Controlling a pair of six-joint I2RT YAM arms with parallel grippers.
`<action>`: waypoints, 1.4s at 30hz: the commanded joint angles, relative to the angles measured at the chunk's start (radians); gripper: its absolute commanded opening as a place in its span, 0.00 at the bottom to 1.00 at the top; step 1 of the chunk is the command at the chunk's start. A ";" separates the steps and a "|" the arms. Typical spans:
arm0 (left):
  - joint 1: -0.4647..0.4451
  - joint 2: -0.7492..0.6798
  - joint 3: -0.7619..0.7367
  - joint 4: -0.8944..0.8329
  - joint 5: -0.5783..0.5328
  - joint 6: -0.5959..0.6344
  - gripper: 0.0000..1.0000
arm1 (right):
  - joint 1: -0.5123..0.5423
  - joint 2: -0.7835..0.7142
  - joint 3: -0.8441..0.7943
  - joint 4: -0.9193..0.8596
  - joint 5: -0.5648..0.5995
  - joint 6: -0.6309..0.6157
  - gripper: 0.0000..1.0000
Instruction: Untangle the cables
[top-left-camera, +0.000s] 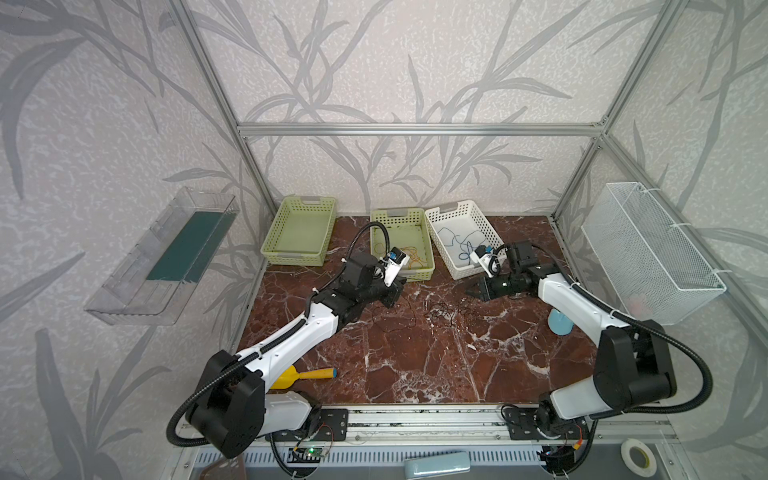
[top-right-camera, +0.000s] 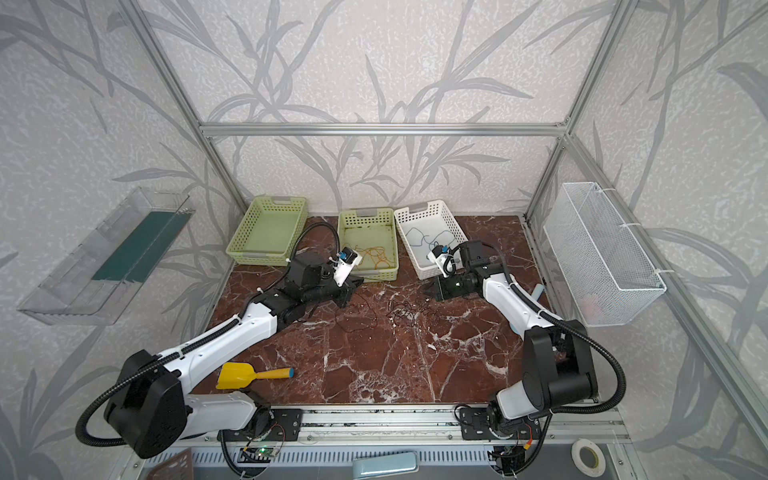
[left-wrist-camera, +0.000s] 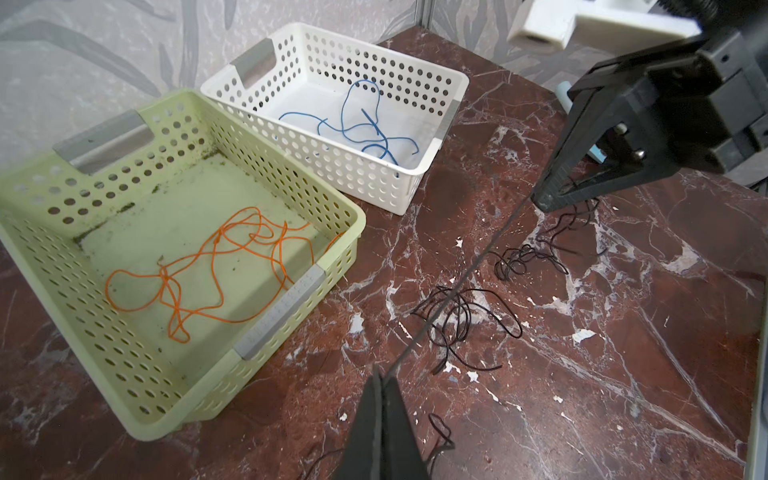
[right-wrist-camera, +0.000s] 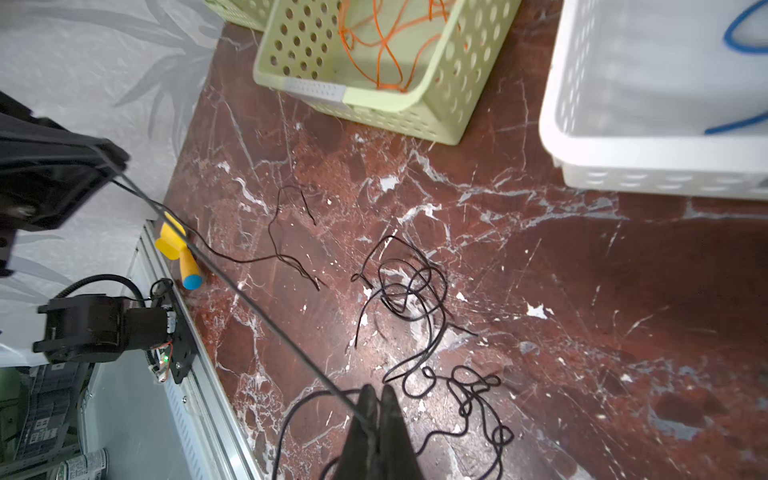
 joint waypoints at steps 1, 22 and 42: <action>0.021 -0.036 0.019 0.059 -0.068 -0.018 0.00 | 0.020 0.064 -0.018 -0.051 0.104 -0.029 0.05; 0.019 -0.146 0.139 -0.044 -0.030 0.040 0.00 | 0.137 0.272 0.044 -0.028 0.165 -0.052 0.24; 0.043 -0.056 0.528 -0.293 -0.223 0.245 0.00 | 0.137 0.246 0.106 -0.044 0.176 -0.041 0.43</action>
